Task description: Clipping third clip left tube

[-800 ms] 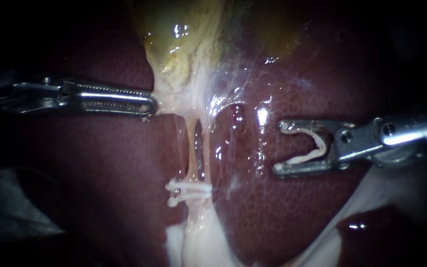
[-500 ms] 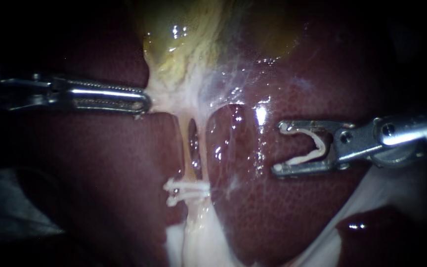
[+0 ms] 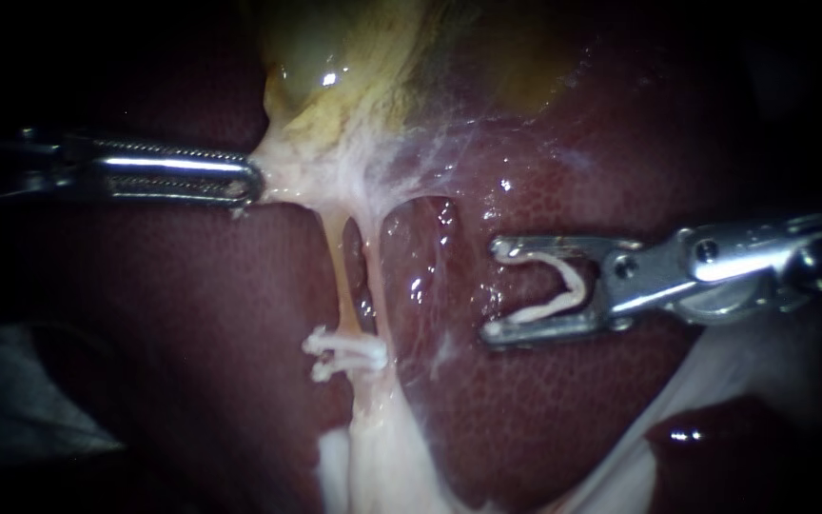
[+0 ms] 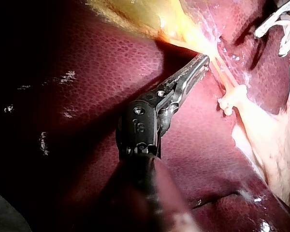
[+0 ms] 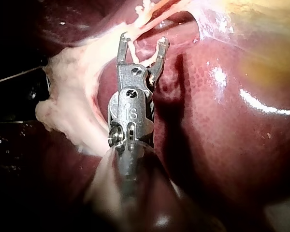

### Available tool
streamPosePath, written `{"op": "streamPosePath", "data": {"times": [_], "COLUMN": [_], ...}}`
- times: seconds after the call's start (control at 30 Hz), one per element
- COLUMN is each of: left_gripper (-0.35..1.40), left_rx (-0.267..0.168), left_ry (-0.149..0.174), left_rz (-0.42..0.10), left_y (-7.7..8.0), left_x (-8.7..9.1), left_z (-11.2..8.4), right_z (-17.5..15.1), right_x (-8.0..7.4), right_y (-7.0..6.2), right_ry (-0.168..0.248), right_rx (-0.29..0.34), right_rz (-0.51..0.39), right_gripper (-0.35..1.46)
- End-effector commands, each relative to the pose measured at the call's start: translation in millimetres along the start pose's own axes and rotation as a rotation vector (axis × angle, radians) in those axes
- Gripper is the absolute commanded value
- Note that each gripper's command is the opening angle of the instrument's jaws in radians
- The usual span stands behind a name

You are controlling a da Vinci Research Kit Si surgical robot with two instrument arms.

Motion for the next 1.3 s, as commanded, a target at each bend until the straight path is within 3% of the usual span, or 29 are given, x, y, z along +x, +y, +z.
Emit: {"op": "streamPosePath", "data": {"times": [0.03,0.2,0.53,0.67,0.87,1.0,1.3], "left_gripper": [-0.35,-0.35,-0.35,-0.35,-0.35,-0.35,-0.35], "left_rx": [0.000,0.000,0.000,0.000,0.000,0.000,0.000], "left_ry": [0.000,0.000,0.001,0.001,0.001,0.001,0.001], "left_rz": [0.000,0.006,0.006,0.006,0.006,0.006,0.006], "left_y": [0.0,0.1,0.2,0.3,0.3,0.3,0.3], "left_x": [0.0,0.0,0.0,0.0,0.0,0.0,0.1], "left_z": [0.0,0.1,0.1,0.1,0.1,0.1,0.1], "right_z": [0.7,3.5,8.3,9.4,10.7,11.3,12.9], "right_x": [0.1,0.6,1.9,0.9,-2.4,-3.7,-3.7], "right_y": [0.0,0.1,1.9,2.7,4.2,5.1,6.3], "right_ry": [0.006,0.047,0.078,0.077,0.072,0.071,0.132], "right_rx": [0.005,0.031,0.071,0.090,0.106,0.125,0.174], "right_rz": [0.007,0.042,0.069,0.089,0.099,0.096,0.128], "right_gripper": [0.50,0.50,0.50,0.50,0.50,0.50,0.50]}}
